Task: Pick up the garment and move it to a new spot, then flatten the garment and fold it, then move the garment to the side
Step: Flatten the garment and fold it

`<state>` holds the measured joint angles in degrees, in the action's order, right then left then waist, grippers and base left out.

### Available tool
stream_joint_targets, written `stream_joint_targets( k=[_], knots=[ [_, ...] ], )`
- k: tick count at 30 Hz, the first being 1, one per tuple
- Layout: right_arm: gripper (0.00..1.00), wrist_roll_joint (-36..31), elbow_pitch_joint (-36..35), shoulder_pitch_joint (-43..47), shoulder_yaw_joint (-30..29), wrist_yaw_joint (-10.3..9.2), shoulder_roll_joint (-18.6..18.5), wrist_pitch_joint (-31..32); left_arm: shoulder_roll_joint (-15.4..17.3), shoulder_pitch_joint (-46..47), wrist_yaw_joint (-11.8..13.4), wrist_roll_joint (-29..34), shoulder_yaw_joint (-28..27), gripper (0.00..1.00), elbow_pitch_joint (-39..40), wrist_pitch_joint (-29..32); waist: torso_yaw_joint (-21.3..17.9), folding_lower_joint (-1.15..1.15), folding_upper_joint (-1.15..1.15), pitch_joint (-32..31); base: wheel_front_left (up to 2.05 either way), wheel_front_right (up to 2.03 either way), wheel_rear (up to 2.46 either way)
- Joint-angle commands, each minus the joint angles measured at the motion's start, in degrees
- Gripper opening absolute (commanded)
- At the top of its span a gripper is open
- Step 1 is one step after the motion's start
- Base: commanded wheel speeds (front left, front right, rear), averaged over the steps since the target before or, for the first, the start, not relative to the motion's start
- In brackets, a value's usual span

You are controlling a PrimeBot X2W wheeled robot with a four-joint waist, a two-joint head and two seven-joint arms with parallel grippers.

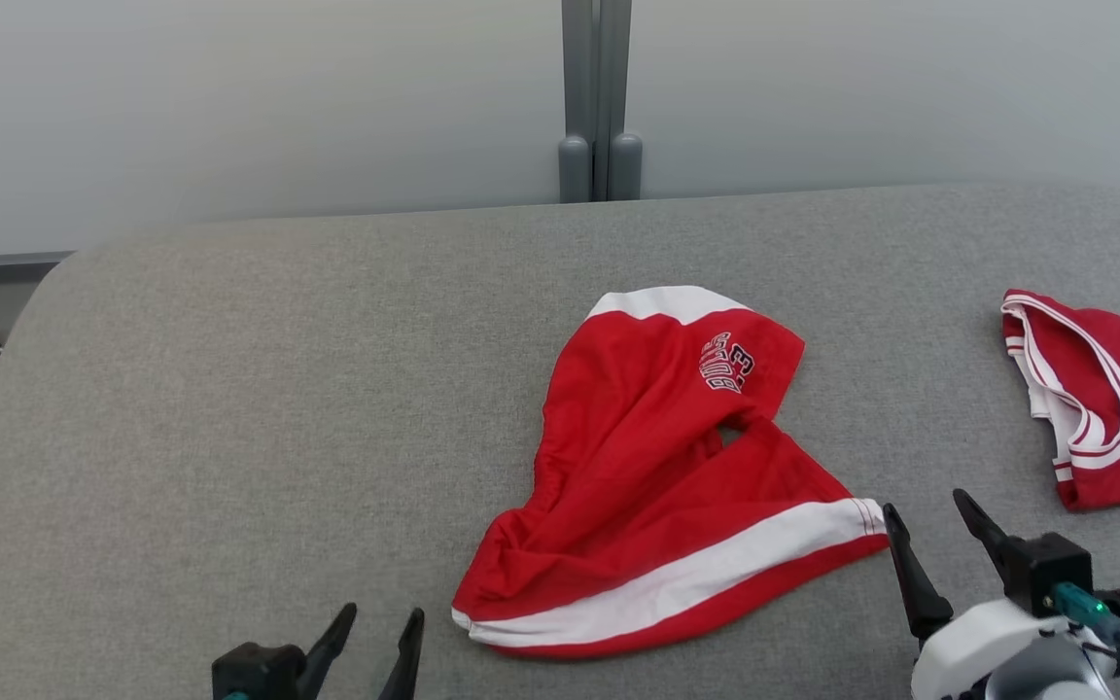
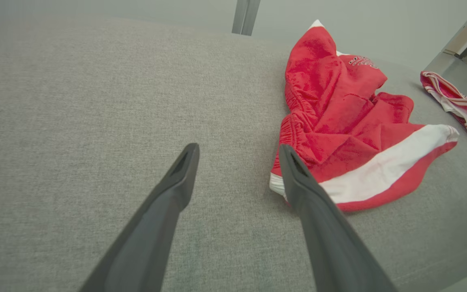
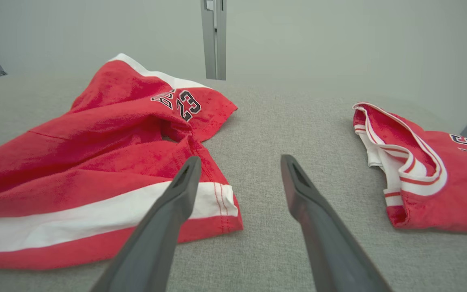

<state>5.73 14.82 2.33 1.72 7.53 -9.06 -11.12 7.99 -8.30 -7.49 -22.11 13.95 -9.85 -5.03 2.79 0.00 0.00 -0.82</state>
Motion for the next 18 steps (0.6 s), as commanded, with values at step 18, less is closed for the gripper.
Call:
stream_joint_targets(
  k=[18],
  knots=[
    [1.00,11.1,9.6,-12.5,13.7,-0.09,-9.3,14.6,9.3,11.2,0.0,-15.7,14.1,1.00,-0.8,16.5,0.7,0.00,0.00,6.4,0.00,0.00,0.00]
  ],
)
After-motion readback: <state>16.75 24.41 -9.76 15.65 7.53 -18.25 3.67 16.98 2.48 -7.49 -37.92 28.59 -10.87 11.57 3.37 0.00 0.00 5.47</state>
